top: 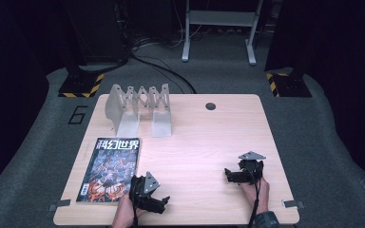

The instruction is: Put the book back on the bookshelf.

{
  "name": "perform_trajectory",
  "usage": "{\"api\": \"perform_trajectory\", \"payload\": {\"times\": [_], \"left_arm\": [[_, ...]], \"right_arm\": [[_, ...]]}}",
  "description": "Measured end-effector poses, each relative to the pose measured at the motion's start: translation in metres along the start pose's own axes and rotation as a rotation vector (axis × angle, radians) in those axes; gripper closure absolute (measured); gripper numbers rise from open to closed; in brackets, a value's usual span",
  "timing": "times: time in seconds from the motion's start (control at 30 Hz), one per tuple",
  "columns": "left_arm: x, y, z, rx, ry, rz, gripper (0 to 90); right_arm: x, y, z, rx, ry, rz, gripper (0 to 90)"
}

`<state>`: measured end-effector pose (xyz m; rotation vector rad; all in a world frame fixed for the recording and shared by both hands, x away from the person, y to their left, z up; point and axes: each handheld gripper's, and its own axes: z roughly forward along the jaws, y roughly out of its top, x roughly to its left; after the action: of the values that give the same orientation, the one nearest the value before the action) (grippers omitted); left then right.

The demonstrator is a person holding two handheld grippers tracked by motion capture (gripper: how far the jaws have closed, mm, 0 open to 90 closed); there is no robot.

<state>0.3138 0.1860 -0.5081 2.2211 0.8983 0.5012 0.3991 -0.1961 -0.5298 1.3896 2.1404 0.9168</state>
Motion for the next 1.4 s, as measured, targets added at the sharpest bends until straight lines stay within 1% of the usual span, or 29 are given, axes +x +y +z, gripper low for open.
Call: {"api": "perform_trajectory", "payload": {"times": [0.07, 0.1, 0.13, 0.17, 0.2, 0.23, 0.27, 0.3, 0.33, 0.47, 0.5, 0.57, 0.63, 0.67, 0.7, 0.73, 0.77, 0.8, 0.83, 0.9, 0.97, 1.0, 1.07, 1.1, 1.13, 1.17, 1.3, 1.37, 1.4], "left_arm": [[0.006, -0.001, -0.006, -0.014, 0.019, -0.021, 0.0], [0.011, -0.001, -0.01, -0.011, 0.016, -0.031, 0.0], [0.015, -0.001, -0.014, -0.006, 0.029, -0.03, 0.0], [0.019, -0.002, -0.016, -0.016, 0.04, -0.051, 0.0], [0.025, -0.003, -0.02, -0.011, 0.052, -0.052, 0.0], [0.029, -0.004, -0.022, -0.019, 0.071, -0.062, 0.0], [0.034, -0.005, -0.025, -0.013, 0.071, -0.076, 0.0], [0.039, -0.007, -0.028, -0.015, 0.086, -0.082, 0.0], [0.043, -0.009, -0.03, -0.009, 0.092, -0.088, 0.0], [0.063, -0.017, -0.041, 0.0, 0.131, -0.12, 0.0], [0.068, -0.019, -0.044, 0.0, 0.146, -0.133, 0.0], [0.08, -0.024, -0.049, 0.011, 0.171, -0.148, 0.0], [0.091, -0.03, -0.054, 0.02, 0.193, -0.176, 0.0], [0.091, -0.03, -0.054, 0.02, 0.193, -0.176, 0.0], [0.102, -0.036, -0.057, 0.02, 0.218, -0.197, 0.0], [0.107, -0.039, -0.059, 0.018, 0.225, -0.211, 0.0], [0.107, -0.039, -0.059, 0.018, 0.225, -0.211, 0.0], [0.112, -0.042, -0.061, 0.016, 0.231, -0.23, 0.0], [0.121, -0.048, -0.064, 0.023, 0.251, -0.251, 0.0], [0.129, -0.055, -0.066, 0.023, 0.26, -0.285, 0.0], [0.138, -0.061, -0.07, 0.032, 0.273, -0.306, 0.0], [0.142, -0.064, -0.071, 0.023, 0.278, -0.328, 0.0], [0.151, -0.07, -0.074, 0.032, 0.292, -0.347, 0.1], [0.154, -0.074, -0.075, 0.028, 0.297, -0.363, 0.1], [0.158, -0.076, -0.076, 0.034, 0.297, -0.375, 0.3], [0.16, -0.079, -0.075, 0.047, 0.3, -0.38, 0.6], [0.169, -0.088, -0.071, 0.064, 0.294, -0.4, 1.0], [0.171, -0.092, -0.067, 0.081, 0.27, -0.419, 1.0], [0.172, -0.094, -0.066, 0.105, 0.274, -0.411, 0.9]], "right_arm": [[0.0, 0.0, 0.0, 0.0, 0.0, 0.0, 0.0], [0.0, 0.0, 0.0, 0.0, 0.0, -0.001, 0.0], [0.0, 0.0, 0.0, 0.0, 0.0, 0.0, 0.0], [0.0, 0.0, 0.0, 0.0, 0.0, -0.001, 0.0], [0.0, 0.0, 0.0, 0.0, 0.001, -0.001, 0.0], [0.0, 0.0, 0.0, 0.0, 0.001, -0.001, 0.0], [0.0, 0.0, 0.0, 0.0, 0.001, -0.001, 0.0], [0.0, 0.0, 0.0, 0.0, 0.001, -0.002, 0.0], [0.0, 0.0, 0.0, -0.001, -0.001, -0.001, 0.0], [0.0, 0.0, 0.0, -0.002, -0.001, -0.001, 0.4], [0.0, 0.0, 0.0, 0.0, 0.001, -0.009, 0.4], [0.0, 0.0, 0.0, -0.003, -0.001, -0.001, 0.4], [0.0, 0.0, 0.0, -0.002, 0.0, -0.002, 0.4], [0.0, 0.0, 0.0, -0.003, -0.001, -0.001, 0.4], [0.0, 0.0, 0.0, -0.003, 0.0, -0.002, 0.4], [0.0, 0.0, 0.0, -0.003, 0.0, -0.002, 0.5], [0.0, 0.0, 0.0, -0.003, 0.001, -0.002, 0.5], [0.0, 0.0, 0.0, -0.003, 0.001, -0.002, 0.5], [0.0, 0.0, 0.0, -0.003, 0.001, -0.002, 0.6], [0.001, 0.0, 0.0, -0.003, 0.001, 0.003, 0.6], [0.001, 0.0, 0.0, -0.003, 0.001, 0.004, 0.6], [0.001, 0.0, 0.0, -0.003, 0.001, 0.003, 0.7], [0.001, 0.0, 0.0, -0.003, 0.001, 0.004, 0.7], [0.0, 0.0, -0.001, 0.002, 0.005, -0.011, 0.8], [0.0, 0.0, -0.001, 0.002, 0.006, -0.014, 1.0], [0.0, 0.0, 0.0, 0.0, 0.007, -0.014, 1.0], [0.0, 0.0, 0.0, 0.008, 0.008, -0.016, 1.1], [0.0, 0.0, 0.0, 0.008, 0.01, -0.018, 1.5], [0.0, 0.0, 0.0, 0.005, 0.011, -0.017, 1.8]]}}
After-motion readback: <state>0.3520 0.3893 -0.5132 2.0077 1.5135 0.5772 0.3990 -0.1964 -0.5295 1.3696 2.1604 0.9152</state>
